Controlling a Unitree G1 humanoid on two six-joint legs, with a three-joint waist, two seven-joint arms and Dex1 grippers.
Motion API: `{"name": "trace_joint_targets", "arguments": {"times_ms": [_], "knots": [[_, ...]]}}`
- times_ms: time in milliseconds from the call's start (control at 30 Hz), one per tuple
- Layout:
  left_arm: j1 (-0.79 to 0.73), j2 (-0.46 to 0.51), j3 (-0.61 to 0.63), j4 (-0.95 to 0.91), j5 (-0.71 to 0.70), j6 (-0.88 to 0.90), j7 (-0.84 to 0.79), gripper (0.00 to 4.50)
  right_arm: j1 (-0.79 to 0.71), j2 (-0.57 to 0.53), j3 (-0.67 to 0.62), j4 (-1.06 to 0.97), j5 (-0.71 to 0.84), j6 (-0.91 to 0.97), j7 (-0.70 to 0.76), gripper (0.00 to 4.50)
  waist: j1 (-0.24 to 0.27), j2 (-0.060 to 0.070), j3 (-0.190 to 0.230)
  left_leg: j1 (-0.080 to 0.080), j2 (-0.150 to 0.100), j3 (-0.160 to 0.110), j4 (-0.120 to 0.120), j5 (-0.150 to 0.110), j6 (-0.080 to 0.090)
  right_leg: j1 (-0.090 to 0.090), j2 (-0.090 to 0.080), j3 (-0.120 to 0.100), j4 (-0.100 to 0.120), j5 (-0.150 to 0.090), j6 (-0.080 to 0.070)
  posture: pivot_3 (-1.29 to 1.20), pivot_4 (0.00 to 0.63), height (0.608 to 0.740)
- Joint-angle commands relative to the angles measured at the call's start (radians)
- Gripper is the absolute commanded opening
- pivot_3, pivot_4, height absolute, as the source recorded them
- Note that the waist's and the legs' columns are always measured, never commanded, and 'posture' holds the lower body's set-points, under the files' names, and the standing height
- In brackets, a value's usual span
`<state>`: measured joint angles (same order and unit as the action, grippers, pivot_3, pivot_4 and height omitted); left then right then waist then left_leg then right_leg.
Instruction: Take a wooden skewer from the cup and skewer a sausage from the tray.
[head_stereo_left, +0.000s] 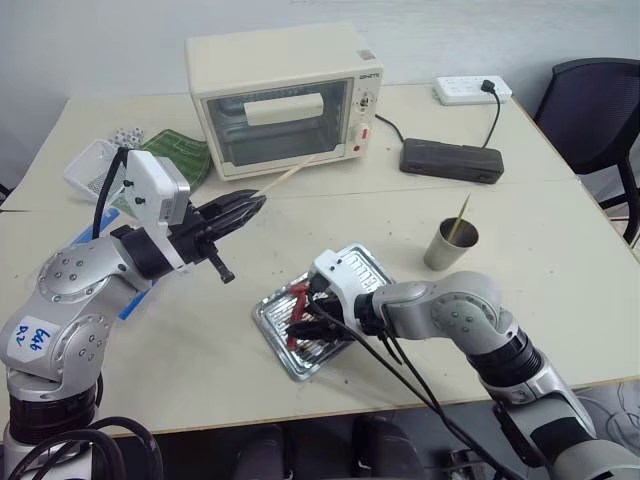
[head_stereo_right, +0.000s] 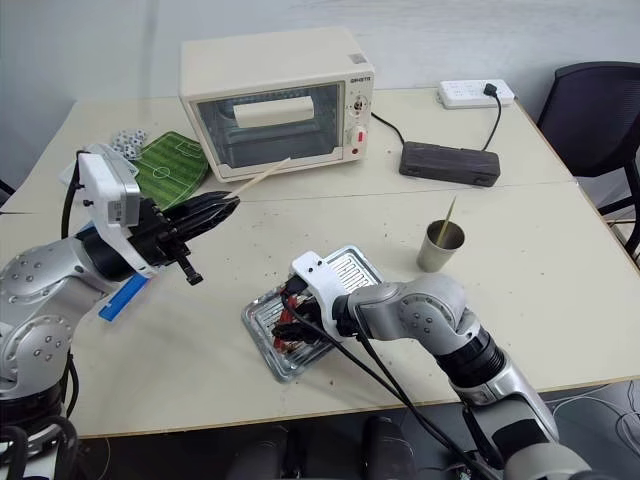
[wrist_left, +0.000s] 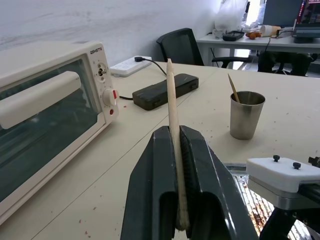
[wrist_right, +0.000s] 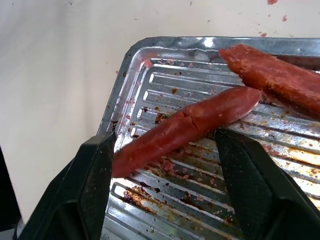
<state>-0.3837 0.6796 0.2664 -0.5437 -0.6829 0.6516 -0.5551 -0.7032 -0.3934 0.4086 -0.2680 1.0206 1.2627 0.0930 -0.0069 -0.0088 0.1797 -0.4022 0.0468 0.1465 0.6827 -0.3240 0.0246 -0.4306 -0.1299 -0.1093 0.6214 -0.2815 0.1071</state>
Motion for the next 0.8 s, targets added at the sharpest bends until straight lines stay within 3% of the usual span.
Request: {"name": "trace_joint_targets", "arguments": {"times_ms": [33,267,433,600,800], "knots": [[-0.019,0.001,0.004,-0.015,0.002,-0.023,0.005,0.00,0.015,0.012,0.001,-0.008,-0.064,0.013,0.037,3.23,0.000,0.000,0.000,0.000,0.000,0.000,0.000,0.000,0.000,0.000,0.000,0.000,0.000,0.000,0.000,0.00,0.150,0.740],[-0.039,-0.004,-0.010,0.003,0.010,-0.031,0.004,0.00,0.017,-0.004,0.008,-0.030,-0.176,0.011,0.116,3.23,0.000,0.000,0.000,0.000,0.000,0.000,0.000,0.000,0.000,0.000,0.000,0.000,0.000,0.000,0.000,0.00,0.150,0.740],[-0.033,-0.006,-0.013,0.009,0.014,-0.040,-0.005,0.00,-0.028,-0.136,0.011,-0.077,-0.257,-0.036,0.262,3.23,0.005,0.000,0.000,0.000,-0.001,0.000,0.000,0.000,0.000,0.000,-0.001,0.000,0.000,0.000,0.000,0.00,0.150,0.740],[-0.006,0.017,0.028,0.018,0.013,-0.042,-0.020,0.00,-0.161,-0.310,0.122,-0.102,-0.437,-0.301,0.600,3.23,-0.003,0.000,0.000,0.000,-0.002,0.000,0.000,0.000,0.001,-0.001,-0.001,0.000,-0.001,0.000,0.000,0.00,0.150,0.740],[0.072,0.065,0.120,-0.009,-0.002,-0.029,-0.026,0.00,-0.251,-0.291,0.246,-0.018,-0.658,-0.783,1.017,3.23,-0.027,0.000,0.000,0.000,0.001,0.001,-0.001,0.001,-0.002,-0.002,0.003,0.000,0.000,0.000,-0.001,0.00,0.150,0.740]]}}
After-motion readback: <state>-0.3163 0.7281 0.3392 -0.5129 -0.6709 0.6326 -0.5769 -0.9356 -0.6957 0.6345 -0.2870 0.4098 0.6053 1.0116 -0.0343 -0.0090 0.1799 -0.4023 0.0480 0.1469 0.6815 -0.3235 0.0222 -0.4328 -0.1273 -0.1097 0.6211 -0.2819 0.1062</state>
